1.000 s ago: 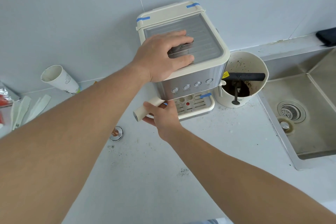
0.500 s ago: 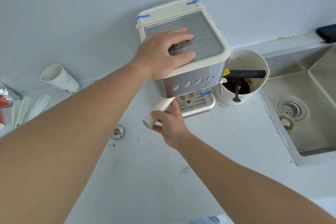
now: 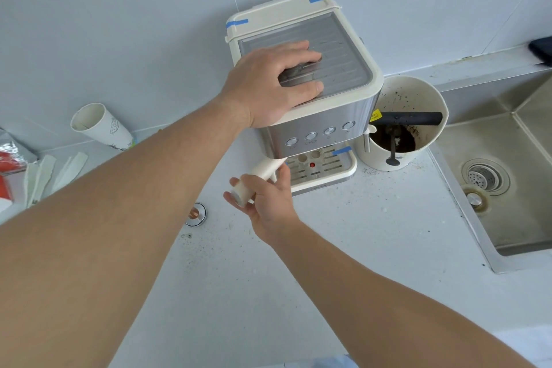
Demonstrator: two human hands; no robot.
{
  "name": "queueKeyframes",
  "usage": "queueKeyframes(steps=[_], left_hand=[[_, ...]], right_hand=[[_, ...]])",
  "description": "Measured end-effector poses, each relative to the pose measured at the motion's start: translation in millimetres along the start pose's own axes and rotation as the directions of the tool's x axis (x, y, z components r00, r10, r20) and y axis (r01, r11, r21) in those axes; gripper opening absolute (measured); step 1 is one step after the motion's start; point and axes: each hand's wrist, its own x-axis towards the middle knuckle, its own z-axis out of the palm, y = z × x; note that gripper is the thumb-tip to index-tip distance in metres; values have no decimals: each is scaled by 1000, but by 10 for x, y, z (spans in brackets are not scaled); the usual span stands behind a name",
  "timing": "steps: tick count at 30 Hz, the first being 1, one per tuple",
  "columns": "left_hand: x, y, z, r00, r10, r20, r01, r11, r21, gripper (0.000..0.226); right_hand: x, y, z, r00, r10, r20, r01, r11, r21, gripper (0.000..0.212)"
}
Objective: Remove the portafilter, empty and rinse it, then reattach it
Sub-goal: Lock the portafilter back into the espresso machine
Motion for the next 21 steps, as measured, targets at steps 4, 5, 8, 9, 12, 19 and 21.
queueKeyframes(steps=[4, 5, 8, 9, 12, 19, 21], left_hand=[[2, 3, -4, 1000, -3, -5, 3, 1000, -6, 54], [-1, 4, -2, 1000, -3, -5, 3, 1000, -7, 54], [-5, 5, -1, 1000, 6, -7, -6, 1000, -1, 52], [-4, 10, -3, 1000, 6, -7, -6, 1000, -1, 52], [-8, 19, -8, 1000, 0, -4, 0, 1000, -4, 52], [-15, 27, -7, 1000, -1, -5, 1, 1000, -17, 51], [-13, 24, -10, 1000, -1, -5, 1, 1000, -20, 51]], right_hand=[[-32, -32, -78, 1000, 5, 15, -4, 999, -50, 62], [-25, -33, -63, 1000, 4, 3, -3, 998, -67, 61], [14, -21, -10, 1000, -4, -22, 2, 995, -95, 61], [30, -17, 17, 1000, -7, -25, 4, 995, -103, 62], [95, 9, 163, 997, 7, -78, -14, 996, -90, 58], [255, 91, 409, 983, 27, -179, -23, 999, 23, 40], [268, 97, 417, 982, 26, -189, -20, 999, 32, 37]])
